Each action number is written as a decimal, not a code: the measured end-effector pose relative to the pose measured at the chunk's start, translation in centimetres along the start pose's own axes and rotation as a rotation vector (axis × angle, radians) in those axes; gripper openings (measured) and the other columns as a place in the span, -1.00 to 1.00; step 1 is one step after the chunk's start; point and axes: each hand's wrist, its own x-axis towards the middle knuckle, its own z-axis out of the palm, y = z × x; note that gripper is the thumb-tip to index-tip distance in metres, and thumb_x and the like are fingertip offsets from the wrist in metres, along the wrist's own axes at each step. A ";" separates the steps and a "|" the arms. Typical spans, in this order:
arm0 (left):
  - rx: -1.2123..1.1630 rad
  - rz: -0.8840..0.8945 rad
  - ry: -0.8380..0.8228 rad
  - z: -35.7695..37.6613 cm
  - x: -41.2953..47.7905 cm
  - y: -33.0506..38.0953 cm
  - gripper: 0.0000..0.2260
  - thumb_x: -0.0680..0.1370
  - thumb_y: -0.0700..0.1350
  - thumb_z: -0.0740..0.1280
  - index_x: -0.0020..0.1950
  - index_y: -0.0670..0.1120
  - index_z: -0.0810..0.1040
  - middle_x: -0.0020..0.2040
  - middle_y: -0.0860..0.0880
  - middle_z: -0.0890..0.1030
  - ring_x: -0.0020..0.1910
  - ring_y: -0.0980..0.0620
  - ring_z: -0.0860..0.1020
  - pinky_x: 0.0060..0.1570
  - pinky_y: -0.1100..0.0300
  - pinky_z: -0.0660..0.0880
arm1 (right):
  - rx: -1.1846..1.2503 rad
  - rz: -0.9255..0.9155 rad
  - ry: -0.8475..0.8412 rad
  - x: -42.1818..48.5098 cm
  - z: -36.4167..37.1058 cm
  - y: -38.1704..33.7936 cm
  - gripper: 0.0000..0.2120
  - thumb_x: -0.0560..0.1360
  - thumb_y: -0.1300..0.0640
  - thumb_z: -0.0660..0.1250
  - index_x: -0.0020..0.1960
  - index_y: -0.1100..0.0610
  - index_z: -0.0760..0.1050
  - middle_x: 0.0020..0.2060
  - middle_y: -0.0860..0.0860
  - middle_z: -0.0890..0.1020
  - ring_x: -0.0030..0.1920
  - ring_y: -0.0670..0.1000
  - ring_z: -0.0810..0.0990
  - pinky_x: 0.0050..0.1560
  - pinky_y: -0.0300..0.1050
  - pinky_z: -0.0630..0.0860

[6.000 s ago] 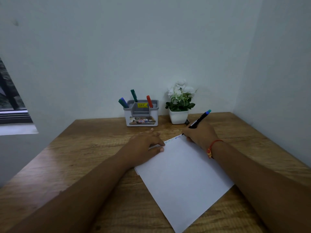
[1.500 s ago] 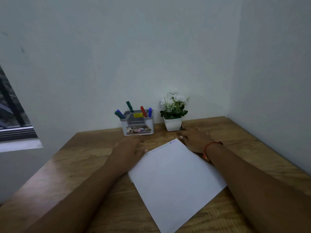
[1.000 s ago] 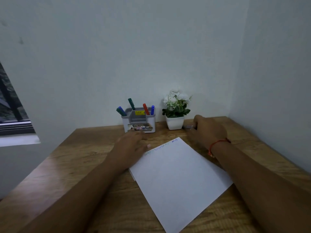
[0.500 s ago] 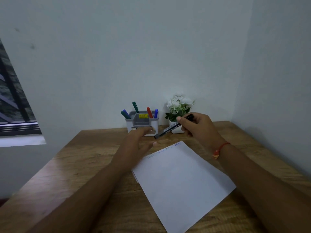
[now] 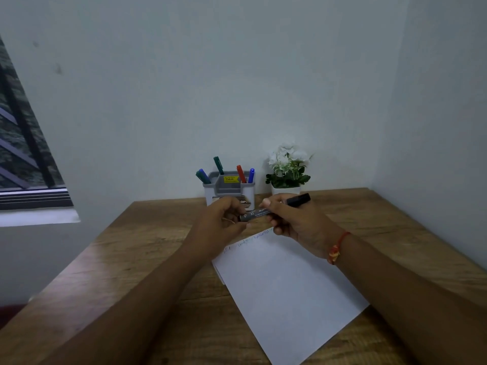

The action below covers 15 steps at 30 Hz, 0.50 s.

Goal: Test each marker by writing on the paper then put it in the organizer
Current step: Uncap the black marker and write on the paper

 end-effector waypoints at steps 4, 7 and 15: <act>-0.032 -0.031 -0.081 -0.1 0.1 -0.2 -0.81 0.36 -0.05 0.54 -0.14 0.04 0.56 -0.19 0.10 0.62 -0.21 0.26 0.55 -0.24 0.42 0.48 | -0.017 -0.024 0.028 0.2 0.4 0.3 -0.62 0.49 -0.11 0.35 -0.02 0.21 0.65 -0.24 0.09 0.60 -0.23 -0.04 0.56 -0.22 -0.21 0.56; -0.036 -0.025 -0.141 0.3 0.0 0.0 -0.86 0.40 0.03 0.47 -0.18 0.01 0.59 -0.20 0.09 0.63 -0.19 0.22 0.55 -0.21 0.40 0.48 | 0.056 -0.006 0.074 0.4 0.6 0.1 -0.60 0.66 -0.07 0.17 -0.08 0.24 0.54 -0.26 0.09 0.63 -0.21 0.00 0.66 -0.17 -0.14 0.64; -0.367 -0.128 0.028 -0.1 0.0 0.8 -0.78 0.54 -0.03 0.33 0.15 -0.04 0.55 -0.03 0.00 0.64 -0.07 0.15 0.62 -0.16 0.30 0.57 | -0.679 -0.154 -0.107 0.0 1.1 0.2 -0.77 0.70 0.00 0.11 0.28 -0.05 0.47 -0.37 -0.06 0.51 -0.40 -0.14 0.50 -0.35 -0.25 0.44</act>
